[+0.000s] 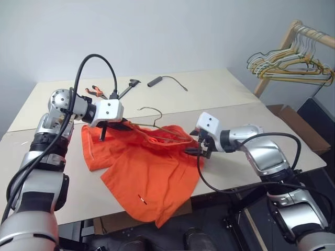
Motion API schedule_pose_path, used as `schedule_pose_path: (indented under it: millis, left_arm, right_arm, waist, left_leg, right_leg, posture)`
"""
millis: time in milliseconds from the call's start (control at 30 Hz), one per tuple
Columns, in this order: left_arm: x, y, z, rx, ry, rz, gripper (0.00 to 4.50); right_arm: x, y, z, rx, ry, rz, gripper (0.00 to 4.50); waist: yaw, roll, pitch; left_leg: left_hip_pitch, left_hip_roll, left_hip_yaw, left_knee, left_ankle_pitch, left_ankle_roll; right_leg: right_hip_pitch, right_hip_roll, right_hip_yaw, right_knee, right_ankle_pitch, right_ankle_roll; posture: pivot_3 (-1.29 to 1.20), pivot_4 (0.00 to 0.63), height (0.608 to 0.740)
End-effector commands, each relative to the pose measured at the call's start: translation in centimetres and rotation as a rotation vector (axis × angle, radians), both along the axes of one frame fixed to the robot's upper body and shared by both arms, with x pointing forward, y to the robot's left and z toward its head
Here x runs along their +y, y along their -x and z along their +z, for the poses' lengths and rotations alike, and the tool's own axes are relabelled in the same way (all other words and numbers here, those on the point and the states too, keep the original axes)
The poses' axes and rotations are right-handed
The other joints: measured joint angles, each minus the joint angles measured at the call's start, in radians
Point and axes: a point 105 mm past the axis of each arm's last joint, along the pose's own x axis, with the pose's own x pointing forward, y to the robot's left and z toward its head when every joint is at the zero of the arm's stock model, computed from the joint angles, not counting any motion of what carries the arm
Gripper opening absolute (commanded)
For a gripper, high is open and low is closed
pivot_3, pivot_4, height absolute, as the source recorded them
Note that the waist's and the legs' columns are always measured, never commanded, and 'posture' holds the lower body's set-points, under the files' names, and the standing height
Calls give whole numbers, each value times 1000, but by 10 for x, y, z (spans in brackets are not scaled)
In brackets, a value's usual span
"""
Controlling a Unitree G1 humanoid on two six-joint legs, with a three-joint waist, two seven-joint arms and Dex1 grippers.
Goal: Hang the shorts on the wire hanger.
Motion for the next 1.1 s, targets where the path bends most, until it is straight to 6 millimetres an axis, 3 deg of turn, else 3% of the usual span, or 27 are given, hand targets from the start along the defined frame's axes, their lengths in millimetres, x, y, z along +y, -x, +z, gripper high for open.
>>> schedule_pose_path:
  millis: [33,67,167,400,533,800,1000,1100]
  left_arm:
    - [-2,2,18,-52,35,-17,12]
    - [-2,2,18,-51,34,-18,12]
    - [-2,4,17,-41,30,-23,12]
    - [-2,8,14,-23,16,-36,12]
    - [-6,8,11,-15,21,-47,12]
    - [-8,-7,20,-93,123,21,12]
    - [-5,-12,33,-61,270,66,1968]
    - [3,-17,51,-100,385,123,2924]
  right_arm:
    - [6,-1,15,-57,-67,31,4383]
    - [9,0,18,-64,-84,45,4383]
    - [15,-1,25,-77,-136,57,3793]
    - [27,4,31,-105,-159,98,1337]
    - [28,6,29,-111,-146,104,157]
    - [18,6,31,-91,-133,65,133]
    - [1,13,42,-67,-170,15,127]
    - [-16,17,48,-29,-201,-65,124]
  waist:
    - [0,0,0]
    - [0,0,0]
    - [0,0,0]
    - [2,0,0]
    - [1,0,0]
    - [3,0,0]
    - [-1,0,0]
    - [-6,0,0]
  left_leg:
    - [0,0,0,0,0,0]
    - [0,0,0,0,0,0]
    - [0,0,0,0,0,0]
    - [0,0,-1,0,0,0]
    - [0,0,-1,0,0,0]
    - [0,0,-1,0,0,0]
    - [-1,0,-1,0,0,0]
    - [-1,0,-1,0,0,0]
  right_leg:
    - [0,0,0,0,0,0]
    - [0,0,0,0,0,0]
    - [0,0,0,0,0,0]
    - [0,0,0,0,0,0]
    - [0,0,0,0,0,0]
    - [0,0,0,0,0,0]
    - [0,0,-1,0,0,0]
    - [0,0,-1,0,0,0]
  posture:
    - [-87,0,740]
    - [-86,0,740]
    - [-83,0,740]
    - [-86,0,740]
    - [-89,0,740]
    - [-99,0,740]
    - [-127,0,740]
    - [-149,0,740]
